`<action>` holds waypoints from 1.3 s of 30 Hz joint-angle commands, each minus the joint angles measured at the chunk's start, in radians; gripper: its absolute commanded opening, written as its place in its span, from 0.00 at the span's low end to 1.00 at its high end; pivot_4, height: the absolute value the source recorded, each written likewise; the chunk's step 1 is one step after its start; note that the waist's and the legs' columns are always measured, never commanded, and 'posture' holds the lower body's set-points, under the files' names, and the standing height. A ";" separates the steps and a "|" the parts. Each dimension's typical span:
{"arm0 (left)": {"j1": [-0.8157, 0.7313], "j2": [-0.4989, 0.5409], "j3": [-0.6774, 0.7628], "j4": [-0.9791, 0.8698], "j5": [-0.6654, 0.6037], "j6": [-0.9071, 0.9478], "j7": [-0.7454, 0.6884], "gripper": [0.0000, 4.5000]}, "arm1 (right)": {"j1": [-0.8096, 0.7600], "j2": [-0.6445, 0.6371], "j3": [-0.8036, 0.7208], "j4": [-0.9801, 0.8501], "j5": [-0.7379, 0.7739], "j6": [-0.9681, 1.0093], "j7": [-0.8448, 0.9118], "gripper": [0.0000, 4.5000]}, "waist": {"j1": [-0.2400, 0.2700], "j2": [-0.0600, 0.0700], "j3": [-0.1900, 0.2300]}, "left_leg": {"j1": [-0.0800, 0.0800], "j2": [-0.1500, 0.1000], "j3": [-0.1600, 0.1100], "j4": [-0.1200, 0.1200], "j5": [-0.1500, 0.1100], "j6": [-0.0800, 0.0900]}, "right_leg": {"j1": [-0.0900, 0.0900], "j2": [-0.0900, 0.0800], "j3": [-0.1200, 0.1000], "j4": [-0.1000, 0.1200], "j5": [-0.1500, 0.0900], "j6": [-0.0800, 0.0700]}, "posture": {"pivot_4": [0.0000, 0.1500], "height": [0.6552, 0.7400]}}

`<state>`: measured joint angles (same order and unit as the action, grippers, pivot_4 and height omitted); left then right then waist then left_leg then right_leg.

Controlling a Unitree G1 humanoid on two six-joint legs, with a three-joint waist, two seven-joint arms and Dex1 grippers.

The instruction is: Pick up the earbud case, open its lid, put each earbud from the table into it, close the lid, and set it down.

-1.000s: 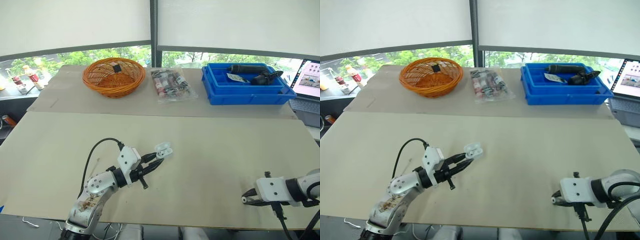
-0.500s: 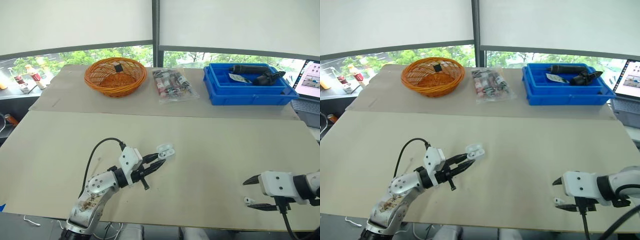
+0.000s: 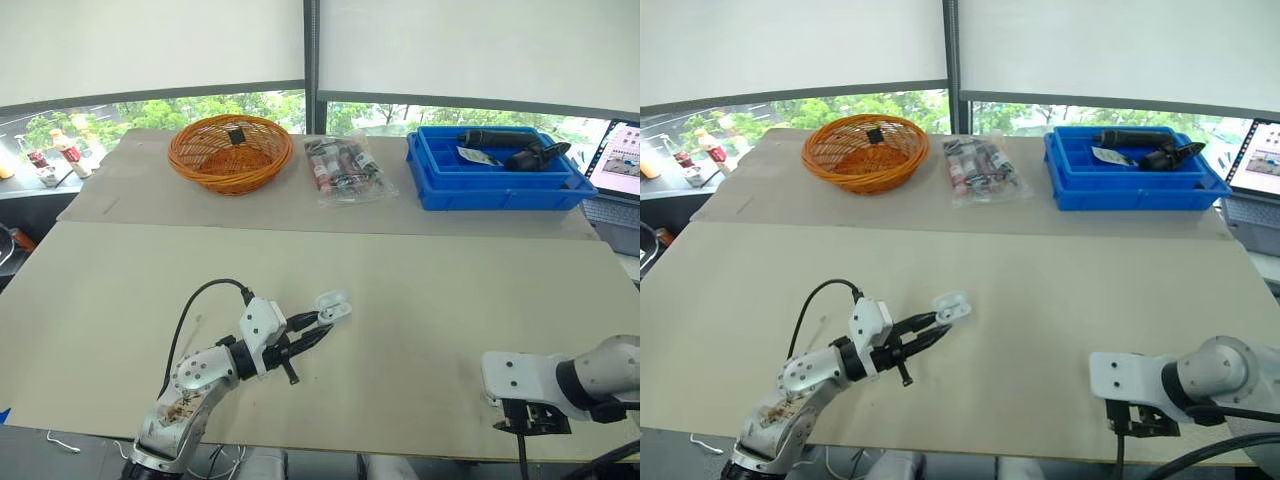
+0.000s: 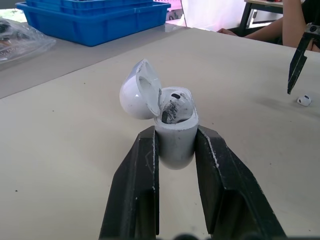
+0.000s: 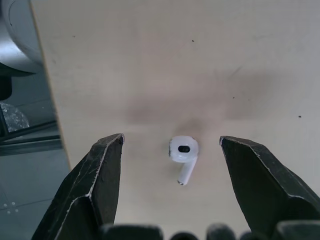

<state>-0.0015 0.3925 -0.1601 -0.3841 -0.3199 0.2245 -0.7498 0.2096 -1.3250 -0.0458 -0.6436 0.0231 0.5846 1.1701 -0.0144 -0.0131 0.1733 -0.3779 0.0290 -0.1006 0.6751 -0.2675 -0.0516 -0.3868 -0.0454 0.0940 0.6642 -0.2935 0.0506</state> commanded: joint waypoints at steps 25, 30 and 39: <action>-0.007 -0.008 -0.009 -0.029 -0.006 -0.014 0.020 0.12 | -0.158 0.010 0.128 0.093 0.000 -0.009 0.040 0.07 | -0.006 -0.004 -0.002 | 0.002 0.001 0.000 0.001 0.000 0.000 | 0.001 0.001 0.000 0.001 0.001 -0.001 | 1.00 0.69; -0.018 -0.014 -0.012 -0.011 -0.002 -0.022 0.019 0.12 | -0.153 0.006 0.056 0.086 0.023 -0.017 0.033 0.07 | -0.005 -0.003 -0.001 | 0.001 0.000 0.000 0.001 0.000 0.000 | 0.001 0.000 0.000 0.001 0.001 0.000 | 1.00 0.69; -0.143 -0.085 -0.007 0.080 -0.020 -0.033 0.021 0.12 | -0.443 0.432 -0.090 0.018 0.263 0.045 -0.223 0.07 | -0.005 -0.004 -0.001 | 0.000 0.001 -0.001 0.001 0.000 0.000 | 0.000 0.001 0.000 0.001 0.001 -0.001 | 1.00 0.69</action>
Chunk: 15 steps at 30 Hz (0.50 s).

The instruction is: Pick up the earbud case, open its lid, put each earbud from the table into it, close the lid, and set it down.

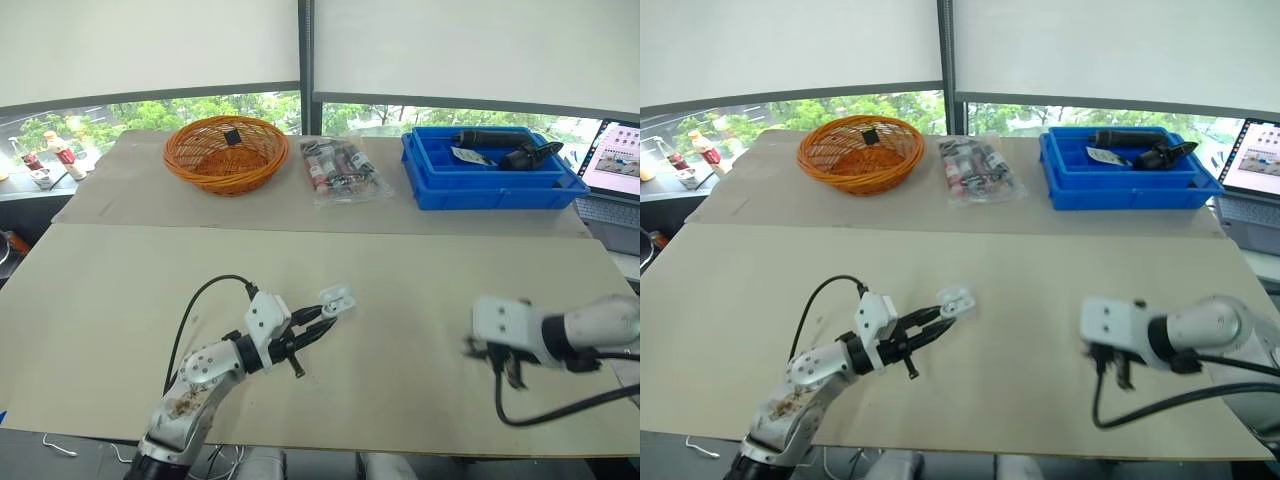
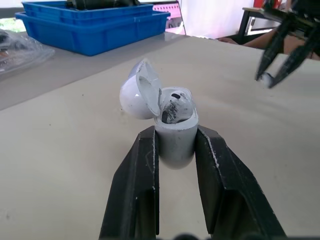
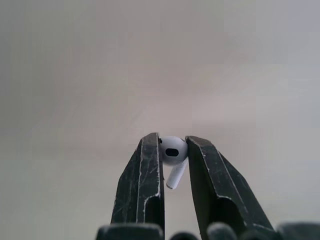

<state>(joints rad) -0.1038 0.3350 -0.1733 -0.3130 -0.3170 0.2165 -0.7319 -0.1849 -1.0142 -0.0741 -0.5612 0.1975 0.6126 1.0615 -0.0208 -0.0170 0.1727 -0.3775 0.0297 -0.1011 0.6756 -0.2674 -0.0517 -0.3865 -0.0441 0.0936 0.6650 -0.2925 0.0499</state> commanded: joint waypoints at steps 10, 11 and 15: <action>-0.173 -0.079 -0.002 0.099 -0.029 -0.013 -0.033 0.12 | -0.054 0.546 -0.008 -0.150 0.143 -0.004 -0.462 0.07 | 0.007 0.001 -0.001 | -0.006 -0.001 -0.002 0.001 0.000 0.000 | -0.004 -0.002 -0.002 0.001 0.000 0.000 | 1.00 0.69; -0.191 -0.081 0.001 0.108 -0.033 -0.005 -0.037 0.12 | -0.058 0.570 0.002 -0.133 0.140 -0.011 -0.481 0.07 | 0.006 0.001 -0.001 | -0.005 -0.001 -0.002 0.001 0.000 0.000 | -0.004 -0.001 -0.002 0.001 0.000 0.000 | 1.00 0.69; -0.232 -0.081 0.013 0.126 -0.046 0.010 -0.047 0.12 | -0.068 0.617 0.053 -0.088 0.103 -0.067 -0.523 0.07 | 0.002 0.002 -0.001 | -0.004 -0.001 -0.003 0.001 0.000 -0.001 | -0.004 -0.001 -0.002 0.002 0.000 0.000 | 1.00 0.69</action>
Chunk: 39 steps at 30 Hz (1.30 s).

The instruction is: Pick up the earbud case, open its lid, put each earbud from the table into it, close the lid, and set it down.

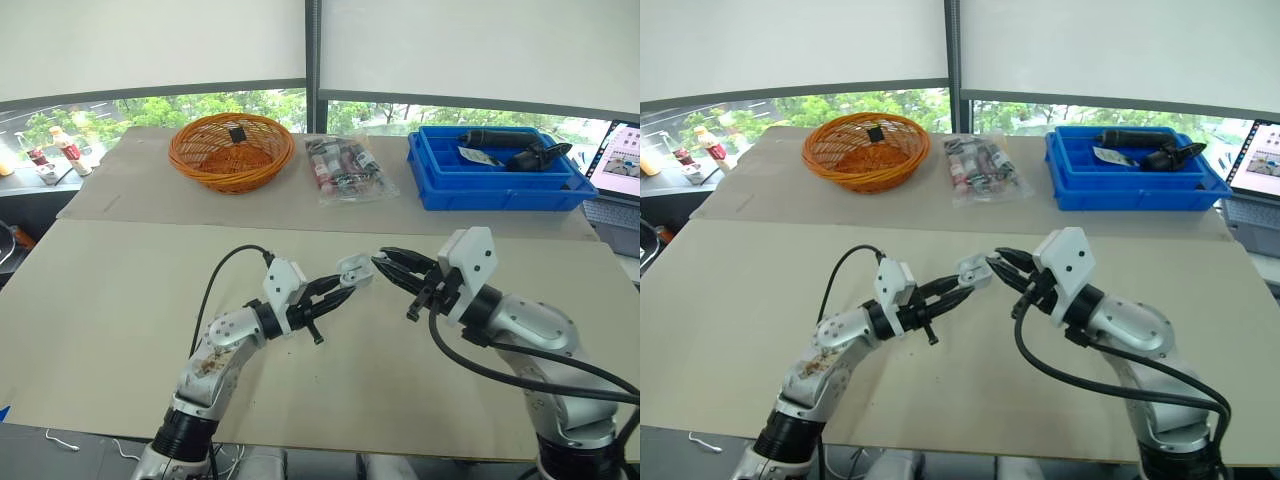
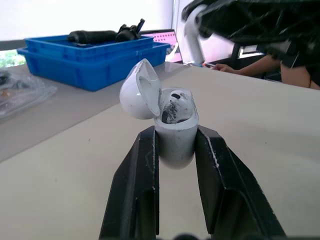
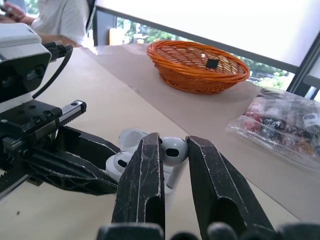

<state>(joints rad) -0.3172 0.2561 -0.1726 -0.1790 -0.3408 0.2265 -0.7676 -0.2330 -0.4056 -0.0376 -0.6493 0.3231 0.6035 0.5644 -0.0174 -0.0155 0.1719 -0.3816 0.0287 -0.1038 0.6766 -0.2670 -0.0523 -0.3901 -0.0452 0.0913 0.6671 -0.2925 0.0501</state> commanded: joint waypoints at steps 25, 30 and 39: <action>-0.047 0.006 0.014 0.019 -0.018 -0.031 -0.041 0.12 | 0.003 -0.034 0.155 0.086 -0.163 -0.248 -0.021 0.31 | -0.005 0.001 0.000 | 0.000 0.000 0.000 -0.001 0.000 0.000 | 0.000 0.000 0.000 -0.001 0.000 0.000 | 1.00 0.69; -0.043 0.016 0.015 0.021 -0.015 -0.039 -0.051 0.12 | 0.007 -0.084 0.116 0.014 -0.122 -0.149 0.005 0.62 | -0.004 0.001 0.000 | 0.000 0.000 0.000 -0.001 0.000 0.000 | 0.000 0.000 0.000 -0.001 0.000 0.000 | 1.00 0.69; -0.051 0.087 -0.068 0.057 -0.044 -0.024 -0.273 0.12 | -0.060 -0.344 -0.227 -0.028 0.188 0.151 0.125 0.50 | -0.001 0.002 0.000 | -0.001 0.000 0.000 -0.001 0.000 0.000 | 0.000 0.000 0.000 -0.002 0.000 0.000 | 1.00 0.69</action>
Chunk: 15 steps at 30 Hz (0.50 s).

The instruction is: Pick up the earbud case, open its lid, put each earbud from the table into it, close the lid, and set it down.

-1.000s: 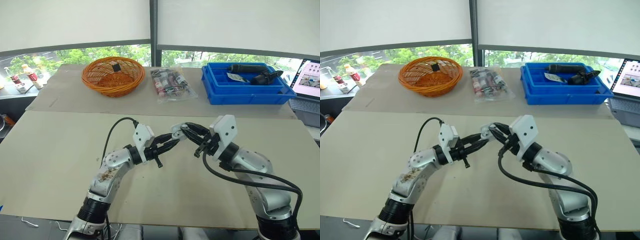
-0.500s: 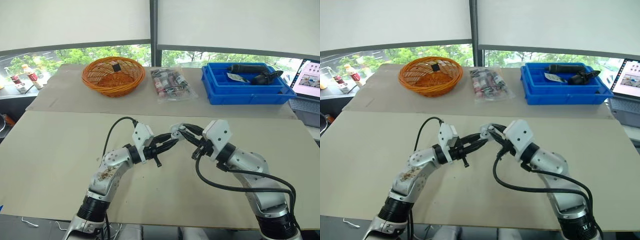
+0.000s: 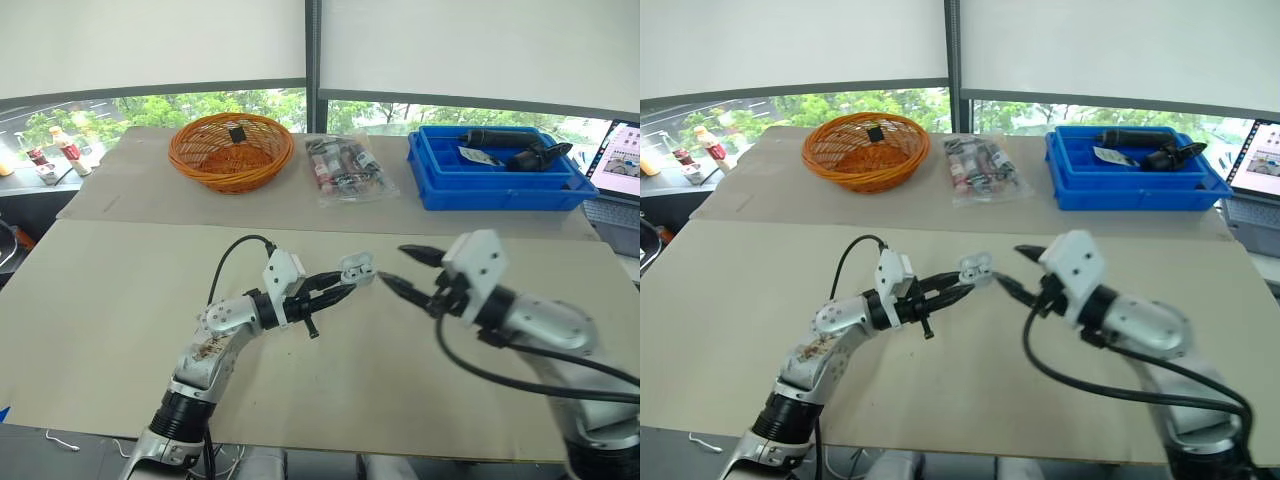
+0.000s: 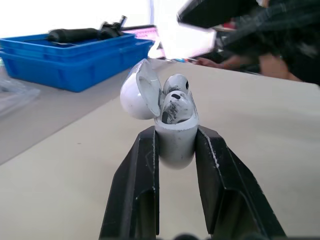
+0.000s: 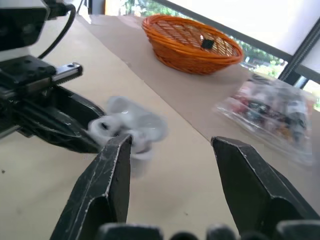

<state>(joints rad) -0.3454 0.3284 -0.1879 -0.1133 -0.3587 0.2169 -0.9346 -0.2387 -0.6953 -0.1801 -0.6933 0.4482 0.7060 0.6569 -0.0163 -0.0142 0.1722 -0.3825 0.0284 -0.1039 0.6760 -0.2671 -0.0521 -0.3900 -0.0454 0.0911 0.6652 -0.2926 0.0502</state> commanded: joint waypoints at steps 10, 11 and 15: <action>-0.111 -0.007 -0.125 0.083 0.004 -0.075 -0.255 0.12 | -0.235 -0.257 0.212 0.200 -0.022 0.001 0.285 0.00 | -0.009 0.001 0.001 | 0.000 0.001 0.000 -0.001 0.000 0.001 | -0.001 0.001 0.000 -0.001 0.000 0.000 | 1.00 0.69; -0.114 -0.011 -0.126 0.088 0.006 -0.080 -0.254 0.12 | -0.242 -0.260 0.222 0.193 -0.006 0.018 0.304 0.00 | -0.009 0.001 0.001 | -0.001 0.001 0.001 0.000 0.000 0.001 | -0.001 0.001 0.000 -0.001 0.000 0.000 | 1.00 0.69; -0.115 -0.031 -0.131 0.095 0.017 -0.099 -0.241 0.12 | -0.230 -0.275 0.210 0.146 0.059 0.066 0.353 0.00 | 0.000 0.001 0.001 | -0.002 0.000 0.000 0.001 0.000 0.001 | -0.001 0.000 0.000 -0.001 0.000 0.000 | 1.00 0.69</action>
<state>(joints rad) -0.4499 0.3076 -0.3173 -0.0023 -0.3418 0.1447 -1.1802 -0.4604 -0.9562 0.0636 -0.5014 0.4640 0.7535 0.9913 -0.0161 -0.0129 0.1730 -0.3841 0.0287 -0.1035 0.6769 -0.2676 -0.0513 -0.3906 -0.0453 0.0911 0.6644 -0.2927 0.0501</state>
